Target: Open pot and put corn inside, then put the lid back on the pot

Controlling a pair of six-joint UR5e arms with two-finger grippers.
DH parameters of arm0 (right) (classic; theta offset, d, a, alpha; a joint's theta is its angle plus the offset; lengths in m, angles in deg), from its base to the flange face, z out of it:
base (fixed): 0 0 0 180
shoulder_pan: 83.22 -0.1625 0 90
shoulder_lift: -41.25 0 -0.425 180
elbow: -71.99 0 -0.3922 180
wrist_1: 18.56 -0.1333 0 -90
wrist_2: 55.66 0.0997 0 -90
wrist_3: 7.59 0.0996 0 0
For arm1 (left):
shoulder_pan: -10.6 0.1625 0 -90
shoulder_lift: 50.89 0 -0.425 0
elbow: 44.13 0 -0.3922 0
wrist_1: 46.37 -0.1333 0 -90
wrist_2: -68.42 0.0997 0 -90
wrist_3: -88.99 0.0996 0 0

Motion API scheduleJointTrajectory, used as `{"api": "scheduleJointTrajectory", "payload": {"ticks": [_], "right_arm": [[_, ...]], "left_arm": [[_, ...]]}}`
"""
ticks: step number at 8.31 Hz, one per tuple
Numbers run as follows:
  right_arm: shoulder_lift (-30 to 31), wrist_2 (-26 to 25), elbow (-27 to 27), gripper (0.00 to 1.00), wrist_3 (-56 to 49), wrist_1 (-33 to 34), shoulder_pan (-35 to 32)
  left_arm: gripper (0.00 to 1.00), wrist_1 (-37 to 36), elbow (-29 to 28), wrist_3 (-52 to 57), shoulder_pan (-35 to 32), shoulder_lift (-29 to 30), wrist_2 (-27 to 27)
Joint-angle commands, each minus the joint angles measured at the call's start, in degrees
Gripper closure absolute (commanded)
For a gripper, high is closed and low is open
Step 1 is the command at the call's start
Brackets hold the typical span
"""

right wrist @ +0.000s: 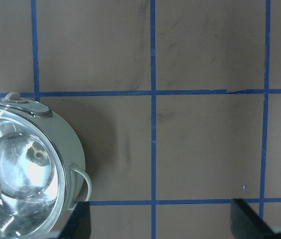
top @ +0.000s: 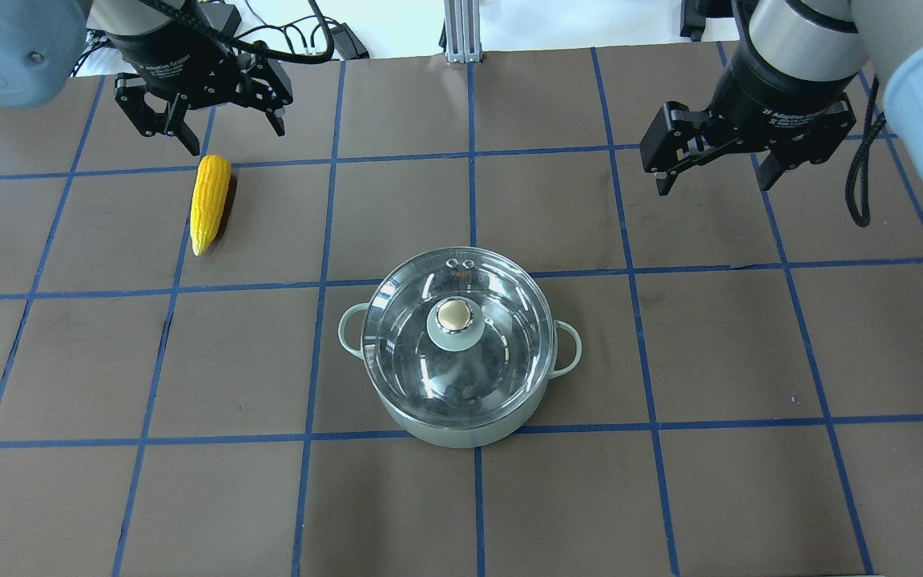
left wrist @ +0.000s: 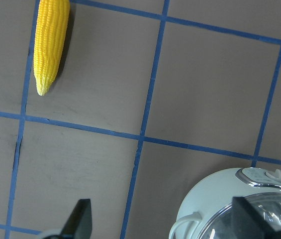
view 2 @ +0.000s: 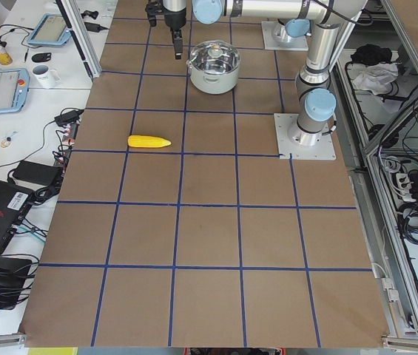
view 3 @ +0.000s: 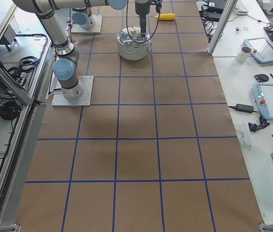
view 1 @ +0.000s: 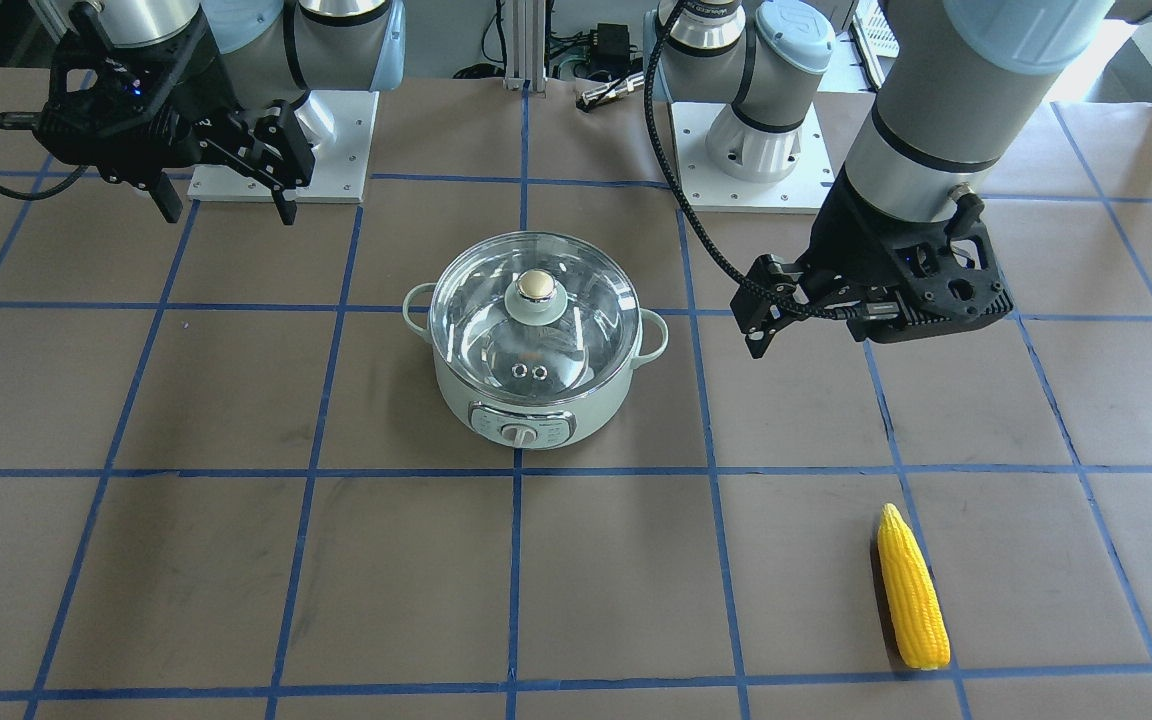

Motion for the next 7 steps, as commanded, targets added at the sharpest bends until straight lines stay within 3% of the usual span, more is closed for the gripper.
{"api": "scheduleJointTrajectory", "payload": {"ticks": [1, 4, 7], "right_arm": [[-0.02, 0.05, 0.01, 0.00, 0.00, 0.00, 0.00], [-0.45, 1.79, 0.01, 0.00, 0.78, 0.35, -0.70], [-4.65, 2.33, 0.09, 0.00, 14.69, 1.75, -12.34]], "left_arm": [[0.00, -0.27, 0.90, 0.38, -0.02, -0.11, 0.52], [0.00, -0.53, 0.46, 14.91, 2.34, -0.46, 0.87], [0.00, -0.71, 1.07, 24.06, 12.17, 0.15, 0.78]]}}
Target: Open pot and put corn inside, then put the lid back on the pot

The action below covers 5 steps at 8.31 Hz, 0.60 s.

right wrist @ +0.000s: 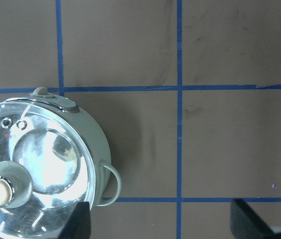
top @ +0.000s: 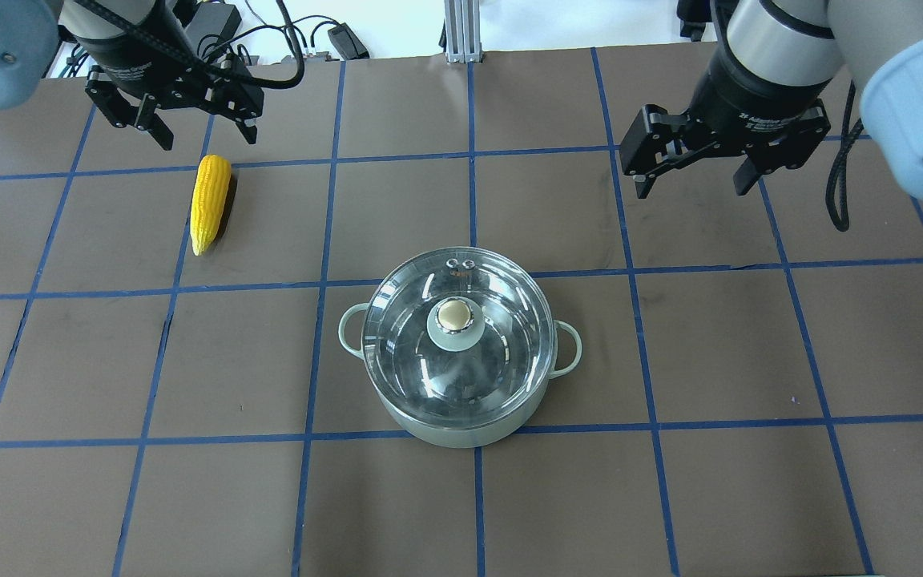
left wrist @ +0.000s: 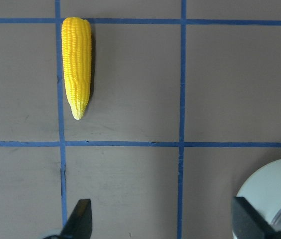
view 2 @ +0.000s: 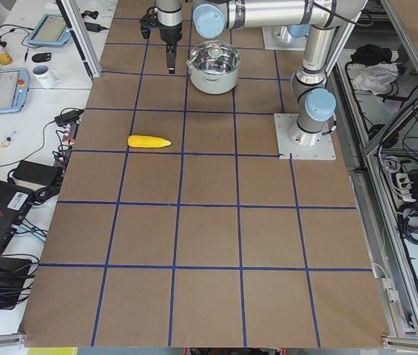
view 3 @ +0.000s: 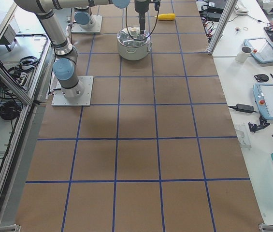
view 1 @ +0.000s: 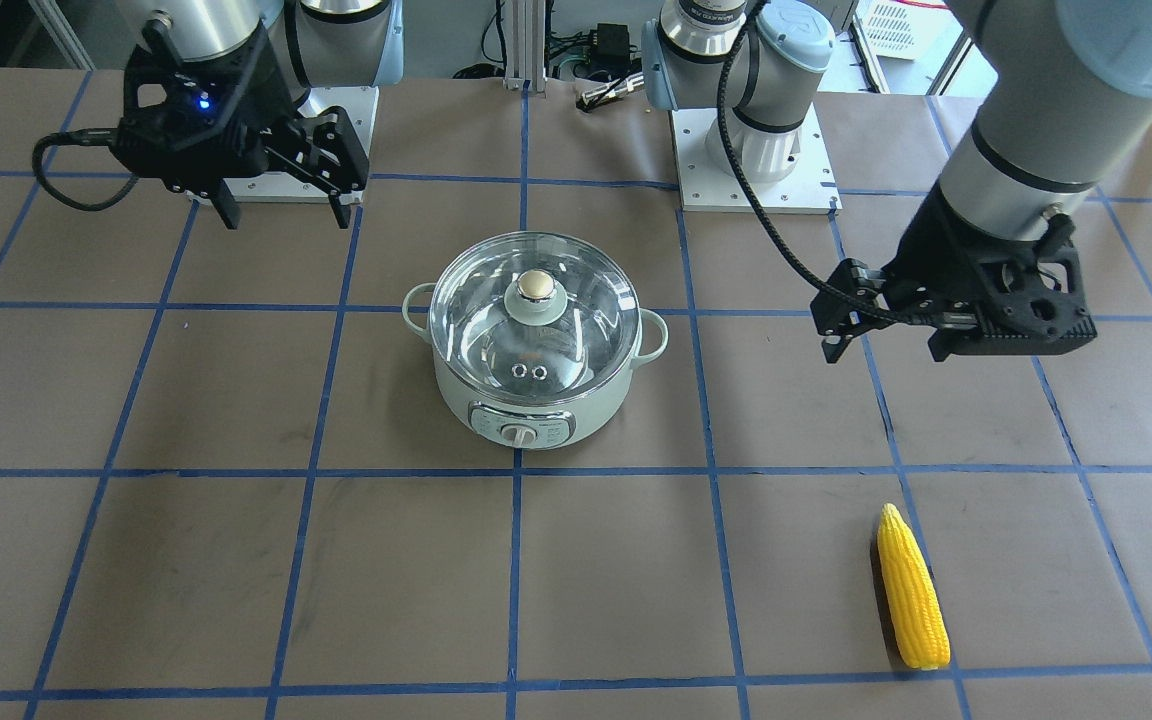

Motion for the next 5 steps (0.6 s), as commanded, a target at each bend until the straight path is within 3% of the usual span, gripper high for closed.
{"api": "scheduleJointTrajectory", "payload": {"ticks": [1, 3, 5], "right_arm": [[-5.83, -0.02, 0.17, 0.00, 16.93, 1.57, -12.98], [-10.07, -1.77, 0.78, 0.00, 20.86, 4.12, -20.13], [-10.52, -0.64, 2.62, 0.00, 21.04, 6.57, -20.77]], "left_arm": [[0.00, -1.06, -0.16, 11.10, 7.52, 1.93, 0.06], [0.00, -5.34, 0.79, 14.80, 13.06, 4.48, -0.38], [0.00, -10.98, 1.06, 16.32, 13.96, 12.18, -0.73]]}}
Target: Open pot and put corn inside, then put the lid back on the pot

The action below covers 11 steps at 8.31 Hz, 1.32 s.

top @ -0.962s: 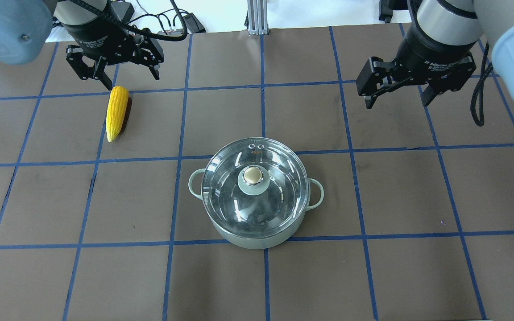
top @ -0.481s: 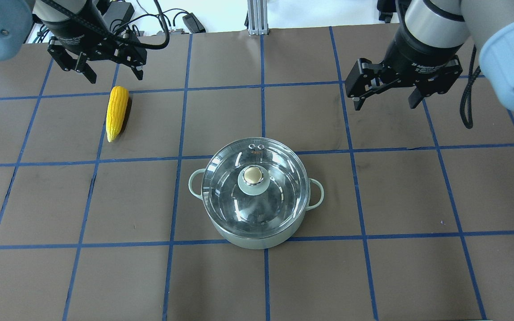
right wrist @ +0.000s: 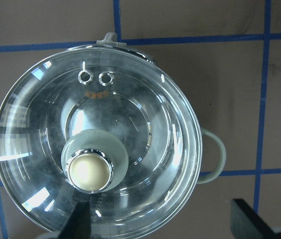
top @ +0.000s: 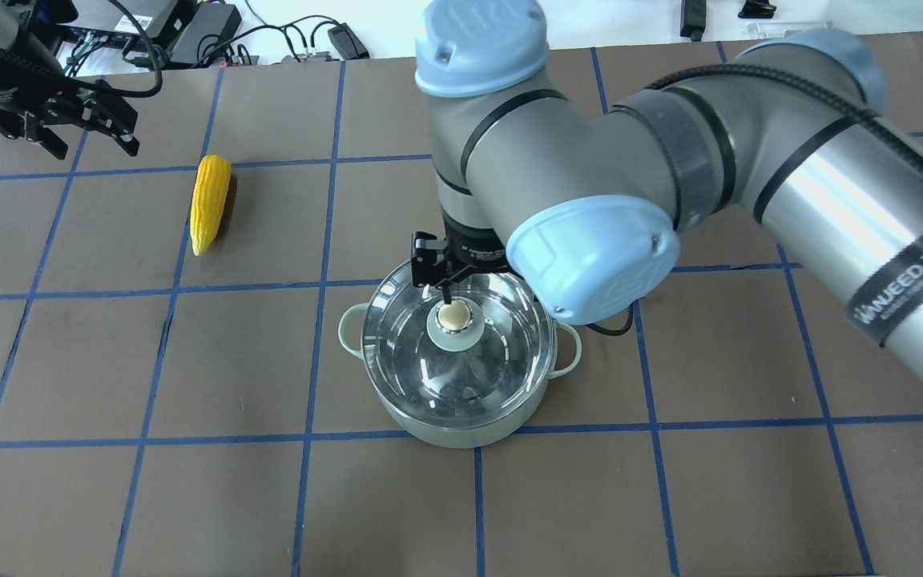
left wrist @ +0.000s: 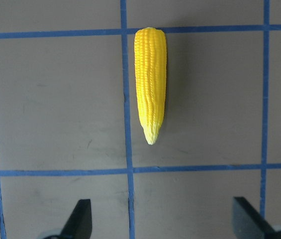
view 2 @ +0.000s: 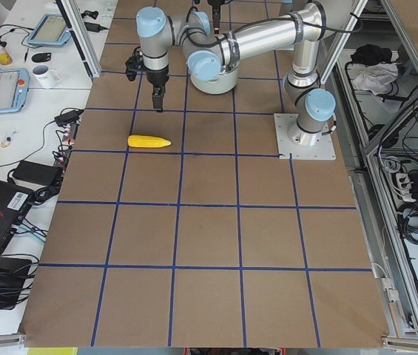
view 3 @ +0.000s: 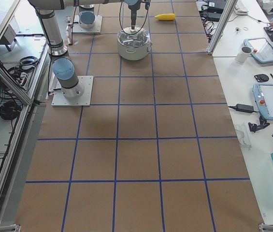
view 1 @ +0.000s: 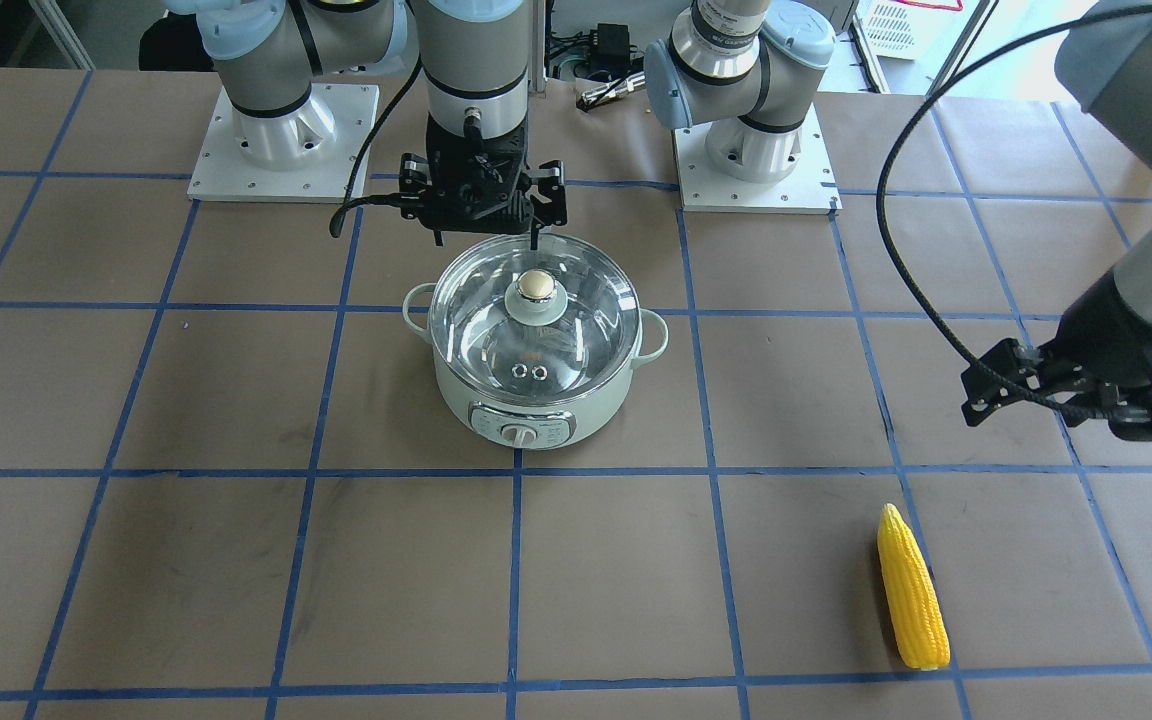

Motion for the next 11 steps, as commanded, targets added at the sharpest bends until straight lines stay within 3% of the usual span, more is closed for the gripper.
{"api": "scheduleJointTrajectory", "payload": {"ticks": [1, 2, 5, 7, 9, 11], "right_arm": [[-1.90, 0.55, 1.80, 0.00, 1.62, 2.30, -1.70], [-2.78, 0.38, 1.80, 0.00, 3.71, 2.74, -1.70], [-5.68, 0.29, 1.80, 0.00, 4.00, 7.47, -3.37], [-6.13, 0.20, 1.89, 0.00, 3.91, 8.28, -3.46], [-6.92, 0.29, 1.89, 0.00, 3.82, 8.28, -3.46], [-7.27, 0.29, 1.89, 0.08, 3.82, 8.46, -3.46]], "left_arm": [[0.00, -7.76, 0.37, 1.77, 1.60, 10.33, -0.27], [0.00, -10.31, 0.28, 1.68, 1.60, 13.85, 0.08], [0.00, -12.09, 0.19, 0.20, 1.60, 15.72, -0.09], [0.00, -18.47, 0.80, -0.70, 1.34, 19.40, -0.79], [0.00, -19.83, 0.81, -1.74, 0.90, 20.91, -7.01], [0.00, -23.33, 0.81, -2.62, -0.41, 22.23, -7.30]]}}
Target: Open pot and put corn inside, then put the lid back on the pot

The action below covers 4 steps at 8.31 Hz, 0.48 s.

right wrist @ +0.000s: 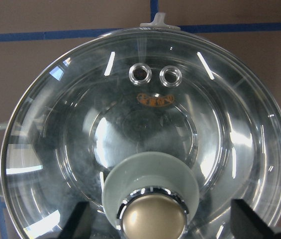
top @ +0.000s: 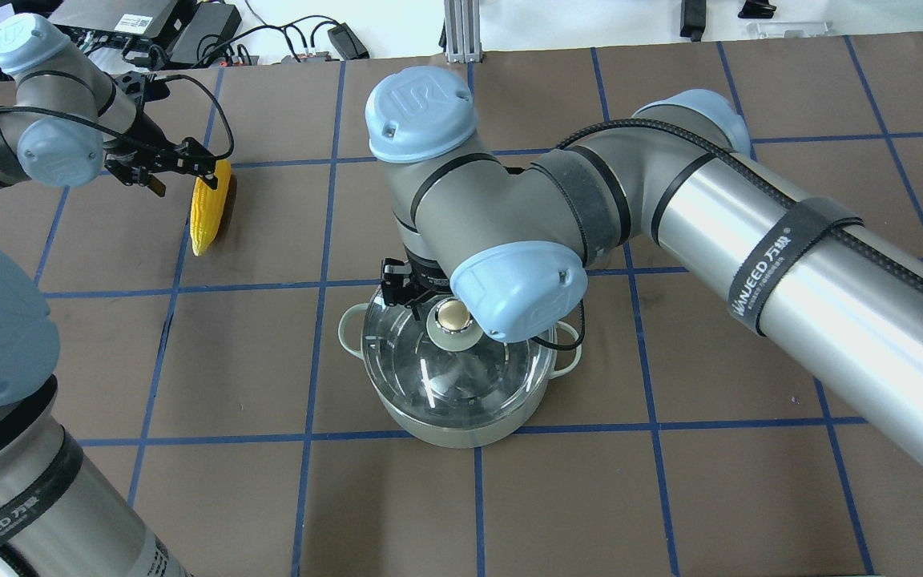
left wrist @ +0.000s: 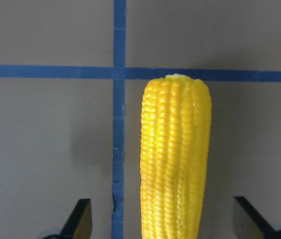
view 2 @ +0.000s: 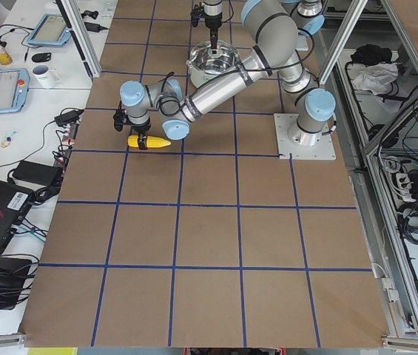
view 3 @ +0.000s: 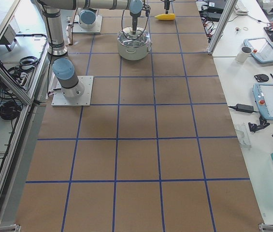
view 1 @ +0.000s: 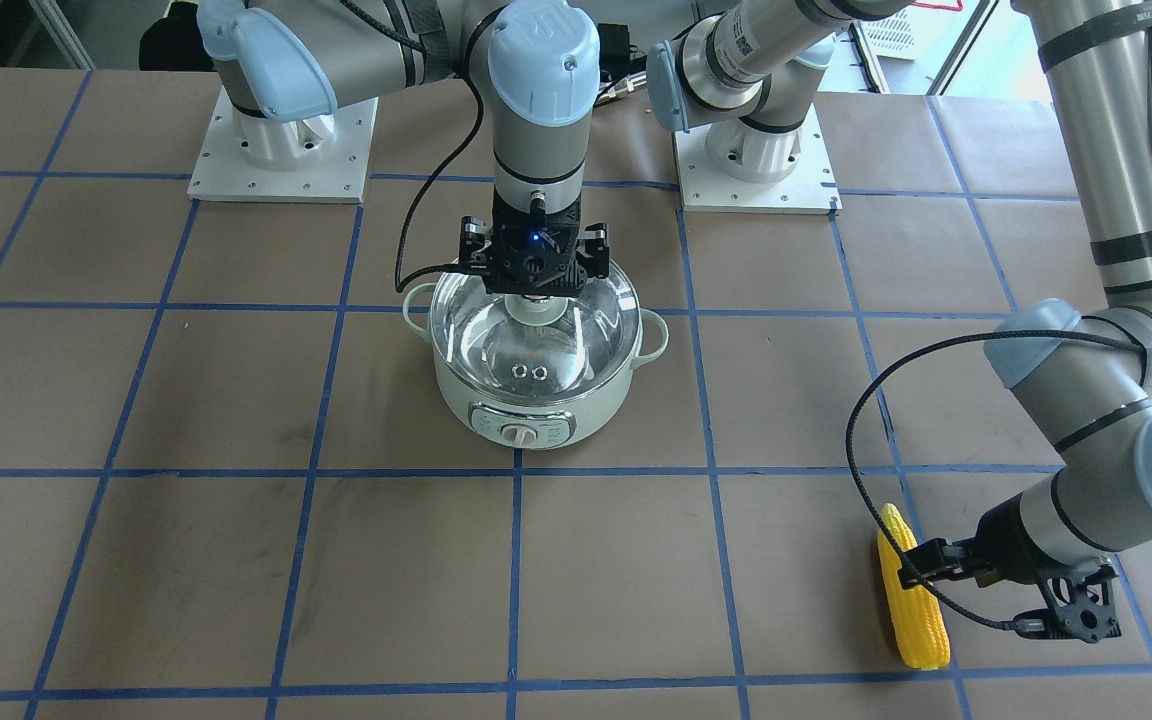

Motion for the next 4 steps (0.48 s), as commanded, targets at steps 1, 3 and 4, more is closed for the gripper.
{"api": "scheduleJointTrajectory", "payload": {"ticks": [1, 3, 4], "right_arm": [[-0.49, 0.06, 0.00, 0.11, -0.01, 0.22, -0.01], [-0.49, 0.15, 0.00, 0.19, -0.01, 0.22, -0.01], [-0.49, 0.15, 0.00, 0.31, -0.01, 0.31, -0.01]], "left_arm": [[0.00, -3.29, -0.06, -1.02, -1.57, 1.73, -1.32], [0.00, -5.48, -0.15, -0.15, -1.58, 3.57, -1.15], [0.00, -5.49, -0.15, -0.06, -1.58, 3.67, -1.06]]}}
